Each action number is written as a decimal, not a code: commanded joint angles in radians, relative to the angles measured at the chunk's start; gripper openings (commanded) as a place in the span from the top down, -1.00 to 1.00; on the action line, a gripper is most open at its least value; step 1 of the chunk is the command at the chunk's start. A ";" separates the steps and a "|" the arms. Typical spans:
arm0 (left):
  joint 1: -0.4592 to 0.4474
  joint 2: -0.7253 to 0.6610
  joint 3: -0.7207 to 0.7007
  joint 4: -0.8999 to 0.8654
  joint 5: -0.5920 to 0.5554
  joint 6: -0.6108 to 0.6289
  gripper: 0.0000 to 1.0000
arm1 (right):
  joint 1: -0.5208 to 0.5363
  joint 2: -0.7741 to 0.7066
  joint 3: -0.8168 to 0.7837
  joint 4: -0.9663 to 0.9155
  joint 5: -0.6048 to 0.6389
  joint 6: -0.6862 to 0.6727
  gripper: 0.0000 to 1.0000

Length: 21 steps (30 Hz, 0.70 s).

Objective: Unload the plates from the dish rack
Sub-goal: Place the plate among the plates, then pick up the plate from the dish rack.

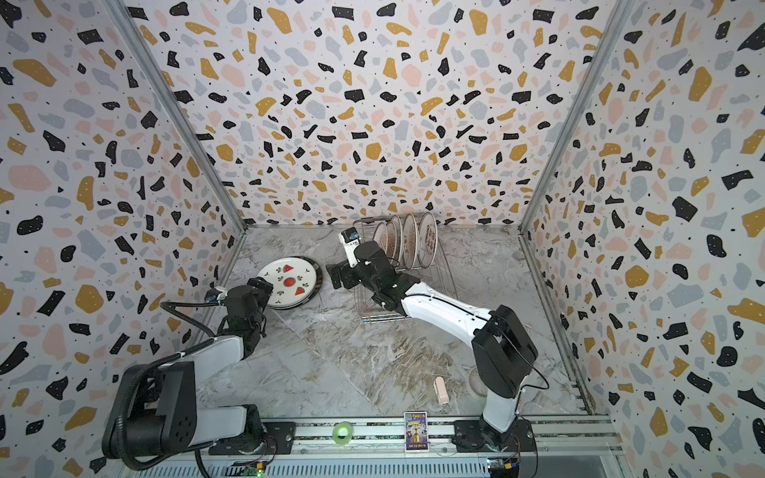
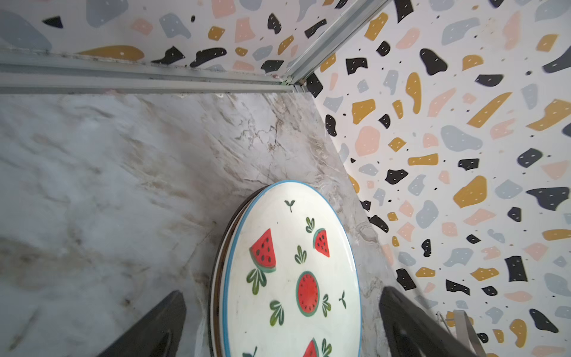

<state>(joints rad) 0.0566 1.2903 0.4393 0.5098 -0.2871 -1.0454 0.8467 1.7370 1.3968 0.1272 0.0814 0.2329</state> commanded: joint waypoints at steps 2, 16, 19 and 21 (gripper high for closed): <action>-0.017 -0.122 -0.033 -0.030 0.013 0.056 -1.00 | -0.055 -0.097 -0.047 -0.008 0.087 -0.022 -0.98; -0.356 -0.305 -0.010 0.171 0.239 0.340 -0.99 | -0.297 -0.146 -0.049 -0.075 0.001 -0.001 -1.00; -0.431 -0.260 -0.005 0.292 0.334 0.371 -1.00 | -0.302 -0.117 -0.020 -0.080 0.076 -0.018 -0.84; -0.477 -0.239 0.011 0.303 0.333 0.388 -1.00 | -0.313 -0.079 0.022 -0.103 0.087 -0.017 -0.66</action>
<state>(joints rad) -0.3656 1.0264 0.4141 0.6785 -0.0433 -0.7303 0.5411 1.6253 1.3342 0.0566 0.1253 0.2249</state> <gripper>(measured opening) 0.997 0.862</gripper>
